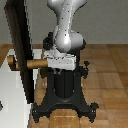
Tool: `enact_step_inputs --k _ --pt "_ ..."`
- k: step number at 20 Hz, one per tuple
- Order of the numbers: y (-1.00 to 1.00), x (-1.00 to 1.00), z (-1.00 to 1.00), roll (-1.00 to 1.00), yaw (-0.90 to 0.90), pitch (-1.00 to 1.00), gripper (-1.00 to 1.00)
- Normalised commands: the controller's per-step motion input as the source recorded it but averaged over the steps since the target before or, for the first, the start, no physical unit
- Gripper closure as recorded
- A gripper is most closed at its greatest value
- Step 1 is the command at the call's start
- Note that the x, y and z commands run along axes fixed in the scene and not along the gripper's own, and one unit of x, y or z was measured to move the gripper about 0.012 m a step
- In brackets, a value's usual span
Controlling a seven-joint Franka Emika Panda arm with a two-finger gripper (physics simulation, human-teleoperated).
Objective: Open the door by pressing down and pulling on the handle.
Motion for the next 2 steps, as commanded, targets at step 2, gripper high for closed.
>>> enact_step_inputs --k 2 --pt "1.00 0.00 0.00 0.00 0.00 0.00 1.00"
